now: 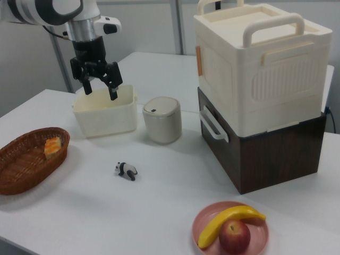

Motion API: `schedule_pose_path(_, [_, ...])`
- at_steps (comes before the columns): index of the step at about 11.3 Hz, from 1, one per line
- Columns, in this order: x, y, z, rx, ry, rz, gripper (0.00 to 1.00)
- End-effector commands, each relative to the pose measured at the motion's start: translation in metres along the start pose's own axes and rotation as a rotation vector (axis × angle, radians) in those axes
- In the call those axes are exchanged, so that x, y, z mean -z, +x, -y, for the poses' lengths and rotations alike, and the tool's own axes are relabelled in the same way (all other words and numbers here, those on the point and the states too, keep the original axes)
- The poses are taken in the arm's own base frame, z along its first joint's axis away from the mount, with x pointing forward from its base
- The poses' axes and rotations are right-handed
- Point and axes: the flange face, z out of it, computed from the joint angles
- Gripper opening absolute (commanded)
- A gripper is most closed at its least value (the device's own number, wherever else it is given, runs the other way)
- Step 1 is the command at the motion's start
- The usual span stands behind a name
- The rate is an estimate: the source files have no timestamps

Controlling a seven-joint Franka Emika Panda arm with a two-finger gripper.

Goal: Slide open the drawer
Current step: 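Move the gripper from above the white bin toward the wooden drawer unit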

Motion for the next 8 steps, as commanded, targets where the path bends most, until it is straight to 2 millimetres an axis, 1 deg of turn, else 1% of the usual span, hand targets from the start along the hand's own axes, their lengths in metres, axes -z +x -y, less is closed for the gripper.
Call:
schedule_pose_path(1, [-0.007,0.001,0.003,0.000,0.016,-0.017,1.00])
schedule_pose_path(5, [-0.021,0.018,0.001,0.010,0.004,-0.099,1.00])
schedule_pose_path(6, [-0.021,0.020,0.000,0.033,0.000,-0.113,1.00])
schedule_pose_path(7, [-0.025,0.023,-0.005,0.117,-0.007,-0.110,1.00])
schedule_pose_path(8, [-0.027,0.023,-0.020,0.256,-0.025,-0.104,1.00])
